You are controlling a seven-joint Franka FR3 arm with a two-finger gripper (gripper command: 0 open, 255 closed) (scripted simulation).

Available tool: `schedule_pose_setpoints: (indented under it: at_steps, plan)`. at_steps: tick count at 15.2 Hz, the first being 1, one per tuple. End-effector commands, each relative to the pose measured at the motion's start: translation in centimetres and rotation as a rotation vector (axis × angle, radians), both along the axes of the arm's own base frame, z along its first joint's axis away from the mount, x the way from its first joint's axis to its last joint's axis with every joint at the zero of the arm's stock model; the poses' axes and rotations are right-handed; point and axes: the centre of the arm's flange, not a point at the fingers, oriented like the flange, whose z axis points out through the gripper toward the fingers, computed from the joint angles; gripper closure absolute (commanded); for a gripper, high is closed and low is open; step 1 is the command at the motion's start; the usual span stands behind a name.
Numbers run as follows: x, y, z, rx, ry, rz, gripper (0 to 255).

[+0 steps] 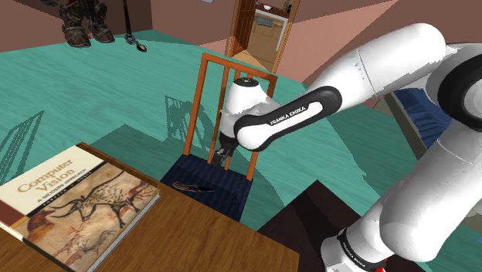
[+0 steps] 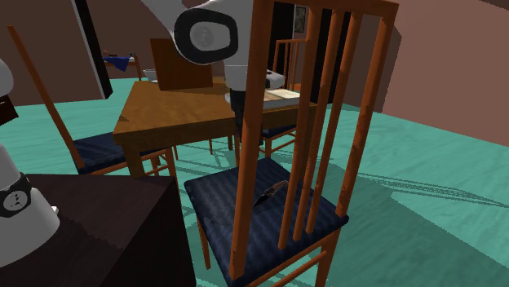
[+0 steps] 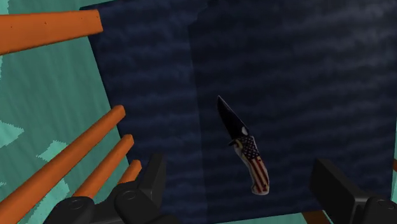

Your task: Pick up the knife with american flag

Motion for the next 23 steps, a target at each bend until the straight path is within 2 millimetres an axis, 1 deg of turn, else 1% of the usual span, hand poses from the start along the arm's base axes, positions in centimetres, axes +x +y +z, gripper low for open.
schedule_pose_setpoints:
  at_steps: [1,13,14,20,21,23]
  plan:
    - [1.0,0.9,-2.2,-0.003,0.005,0.013,0]
    - [6.6,7.1,-16.0,-0.023,0.035,0.087,0]
    - [6.6,7.1,-16.0,-0.023,0.035,0.087,0]
    - [6.6,7.1,-19.1,-0.023,0.035,0.087,0]
    - [6.6,7.1,-20.0,-0.023,0.035,0.087,0]
    - [6.6,7.1,-20.0,-0.023,0.035,0.087,0]
